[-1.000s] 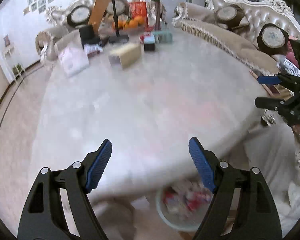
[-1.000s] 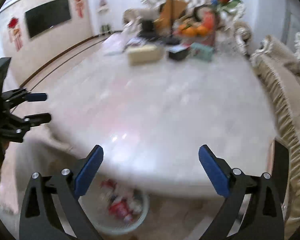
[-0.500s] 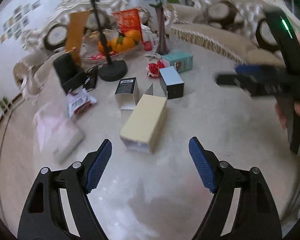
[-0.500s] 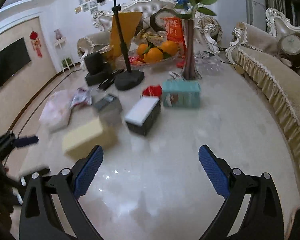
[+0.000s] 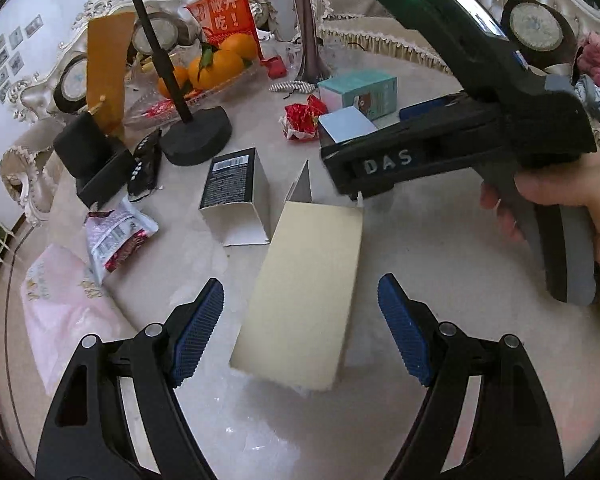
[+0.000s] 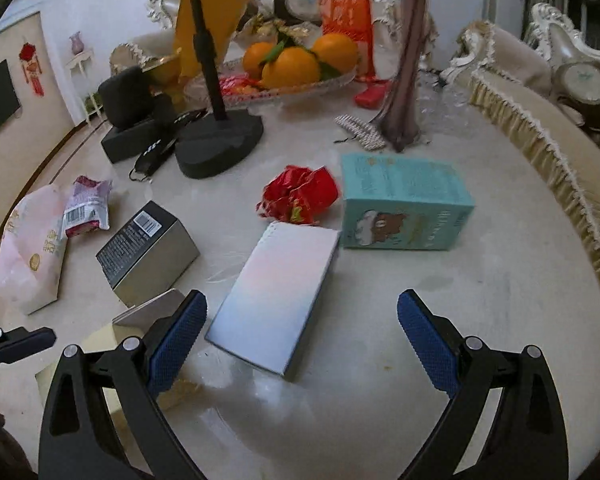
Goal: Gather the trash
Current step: 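Move the left tool to the cream box while the right tool approaches the white box, then carry both boxes over the wastebasket and open both tools to drop them, then move the left tool to the black box while the right tool approaches the teal box, then grasp the black box with the left tool while the right tool grasps the teal box, then carry both boxes over the wastebasket and open both tools to drop them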
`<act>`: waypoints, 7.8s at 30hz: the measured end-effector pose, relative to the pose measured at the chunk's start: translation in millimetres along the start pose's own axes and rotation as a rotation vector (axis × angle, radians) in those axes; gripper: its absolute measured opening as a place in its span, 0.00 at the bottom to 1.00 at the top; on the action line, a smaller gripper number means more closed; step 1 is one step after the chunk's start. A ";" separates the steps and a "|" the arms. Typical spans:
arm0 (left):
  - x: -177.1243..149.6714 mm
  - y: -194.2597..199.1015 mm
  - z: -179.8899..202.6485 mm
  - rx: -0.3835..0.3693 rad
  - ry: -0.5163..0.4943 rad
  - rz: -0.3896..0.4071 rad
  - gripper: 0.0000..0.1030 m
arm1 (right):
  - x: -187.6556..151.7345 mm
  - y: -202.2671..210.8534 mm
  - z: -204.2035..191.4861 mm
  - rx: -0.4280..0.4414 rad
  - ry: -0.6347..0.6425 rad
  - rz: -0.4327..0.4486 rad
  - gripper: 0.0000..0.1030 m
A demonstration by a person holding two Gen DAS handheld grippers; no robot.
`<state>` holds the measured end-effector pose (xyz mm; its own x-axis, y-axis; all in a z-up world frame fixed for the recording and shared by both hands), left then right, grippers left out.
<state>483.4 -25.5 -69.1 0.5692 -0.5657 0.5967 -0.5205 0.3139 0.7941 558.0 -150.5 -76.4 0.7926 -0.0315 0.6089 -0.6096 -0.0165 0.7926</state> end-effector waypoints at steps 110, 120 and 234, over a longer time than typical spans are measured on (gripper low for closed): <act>-21.5 91.7 29.2 0.274 0.272 0.035 0.86 | -21.1 127.8 104.1 0.192 0.556 0.162 0.93; 29.9 -8.4 -36.8 0.233 0.192 -0.015 0.86 | 35.2 30.6 74.3 0.185 0.710 0.064 0.93; -283.0 177.2 241.6 0.185 0.673 -0.089 0.86 | -383.4 222.4 33.4 0.073 0.114 -0.215 0.82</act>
<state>76.3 6.0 -125.2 0.8539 0.0304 0.5196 -0.5192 0.1198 0.8462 118.0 -175.5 -134.7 0.8980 0.0932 0.4300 -0.4234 -0.0833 0.9021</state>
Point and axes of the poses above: each gripper's, at about its wrist camera, not at the fingertips, and y roughly against the way its jaws point, z to its right, x to its top, the point moved 6 cm from there along -y, roughly the way its jaws point, and after that the axes turned 2 degrees about -x, right-handed, at the moved point
